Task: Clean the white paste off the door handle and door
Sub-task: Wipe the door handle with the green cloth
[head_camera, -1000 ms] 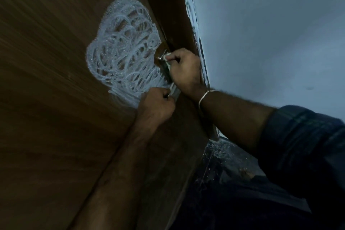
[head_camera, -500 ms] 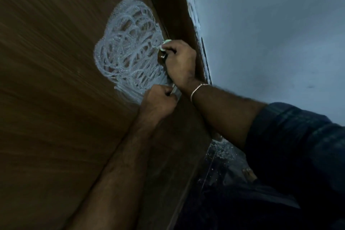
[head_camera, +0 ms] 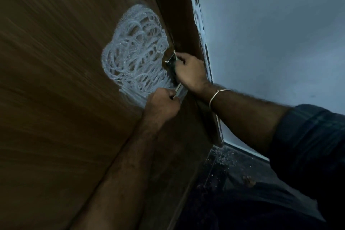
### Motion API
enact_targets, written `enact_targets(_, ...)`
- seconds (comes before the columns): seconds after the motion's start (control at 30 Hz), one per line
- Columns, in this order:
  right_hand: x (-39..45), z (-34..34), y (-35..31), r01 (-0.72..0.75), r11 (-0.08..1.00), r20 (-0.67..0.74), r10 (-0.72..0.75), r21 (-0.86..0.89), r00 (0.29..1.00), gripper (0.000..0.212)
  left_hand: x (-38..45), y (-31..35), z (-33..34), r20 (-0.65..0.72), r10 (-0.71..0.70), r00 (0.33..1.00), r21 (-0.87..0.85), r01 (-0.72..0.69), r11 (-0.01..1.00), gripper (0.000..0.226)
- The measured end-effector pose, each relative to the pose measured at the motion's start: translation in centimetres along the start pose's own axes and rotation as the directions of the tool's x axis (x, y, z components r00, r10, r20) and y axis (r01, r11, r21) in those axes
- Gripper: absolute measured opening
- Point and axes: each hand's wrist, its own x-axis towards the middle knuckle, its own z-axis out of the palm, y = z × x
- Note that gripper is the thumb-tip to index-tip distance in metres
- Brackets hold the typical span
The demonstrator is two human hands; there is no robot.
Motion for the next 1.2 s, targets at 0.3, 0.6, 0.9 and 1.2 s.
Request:
enact_targets(0.3,0.3,-0.7,2.2,-0.214,0.966,0.073,0.205,0.143,0.976,0.04,0.2,-0.1,0.0,0.02,-0.004,1.0,-0.026,0.004,1.0,0.039)
enact_targets(0.6,0.9,-0.4,3.3,-0.33,0.849,0.059,0.336,0.413,0.94,0.051,0.3,-0.5,0.2,0.056,0.006,0.998,-0.02,-0.005,1.0,0.034)
enact_targets(0.9,1.4,0.4,5.0,-0.429,0.81,0.064,0.442,0.401,0.895,0.042,0.2,0.2,-0.2,0.052,0.014,0.999,0.006,-0.014,1.0,0.025)
enact_targets(1.2,1.0,1.6,6.4,-0.5,0.392,0.278,0.5,0.772,0.82,0.029,0.0,0.0,-0.1,0.063,-0.007,0.998,-0.031,0.009,0.999,0.032)
